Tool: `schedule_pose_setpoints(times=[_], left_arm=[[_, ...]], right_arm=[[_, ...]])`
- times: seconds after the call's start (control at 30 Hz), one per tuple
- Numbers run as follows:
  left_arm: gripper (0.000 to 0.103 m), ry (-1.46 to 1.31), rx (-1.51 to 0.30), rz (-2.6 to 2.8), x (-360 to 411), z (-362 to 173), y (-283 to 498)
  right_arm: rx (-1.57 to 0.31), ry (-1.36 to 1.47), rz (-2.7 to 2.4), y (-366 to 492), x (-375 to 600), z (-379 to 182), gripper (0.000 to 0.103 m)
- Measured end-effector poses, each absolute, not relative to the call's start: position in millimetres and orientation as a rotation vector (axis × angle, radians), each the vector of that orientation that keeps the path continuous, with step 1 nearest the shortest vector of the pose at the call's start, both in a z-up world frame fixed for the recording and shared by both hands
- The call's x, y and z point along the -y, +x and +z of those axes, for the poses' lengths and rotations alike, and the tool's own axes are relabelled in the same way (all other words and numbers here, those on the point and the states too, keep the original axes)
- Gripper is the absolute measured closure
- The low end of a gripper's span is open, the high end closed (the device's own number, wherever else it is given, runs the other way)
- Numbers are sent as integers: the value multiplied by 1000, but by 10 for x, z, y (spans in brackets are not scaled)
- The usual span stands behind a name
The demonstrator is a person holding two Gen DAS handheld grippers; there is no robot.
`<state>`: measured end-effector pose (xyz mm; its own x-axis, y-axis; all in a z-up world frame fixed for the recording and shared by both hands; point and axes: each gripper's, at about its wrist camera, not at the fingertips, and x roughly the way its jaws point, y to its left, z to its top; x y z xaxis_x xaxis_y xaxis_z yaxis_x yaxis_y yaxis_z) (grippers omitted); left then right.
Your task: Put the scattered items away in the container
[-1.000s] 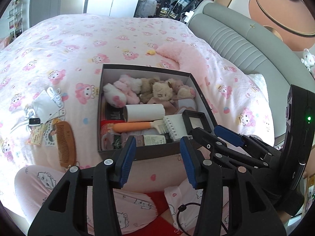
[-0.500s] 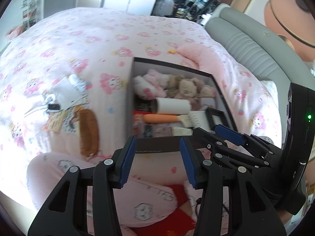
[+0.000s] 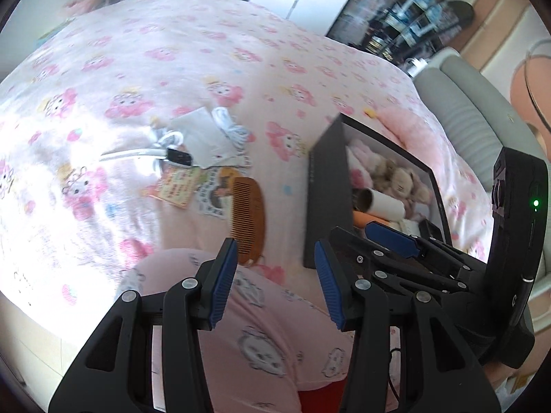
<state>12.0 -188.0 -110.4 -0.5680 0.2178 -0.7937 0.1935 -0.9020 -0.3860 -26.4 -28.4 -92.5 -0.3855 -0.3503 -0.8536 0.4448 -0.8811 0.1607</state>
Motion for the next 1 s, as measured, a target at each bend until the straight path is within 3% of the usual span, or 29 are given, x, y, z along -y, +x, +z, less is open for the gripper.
schedule_pose_setpoints(times=[0.57,0.87,0.93,1.0], left_arm=[[58,-1715,964,2573,2944,-2119,-571],[58,-1775,1046,2421,3143,-2532,-917],[67,-1775,1066,2378,3121,-2579,-964],[84,-1783,1073,2357,3097,-2602,-976]], right_arm=[[-166,1576,-2011,-865,1226,-1765,58],[-214,1638,-2023,-1039,1286,-2078,58],[-255,1628,-2082,-1066,1256,-2076,58],[-280,1646,-2121,-1104,1204,-2098,58]])
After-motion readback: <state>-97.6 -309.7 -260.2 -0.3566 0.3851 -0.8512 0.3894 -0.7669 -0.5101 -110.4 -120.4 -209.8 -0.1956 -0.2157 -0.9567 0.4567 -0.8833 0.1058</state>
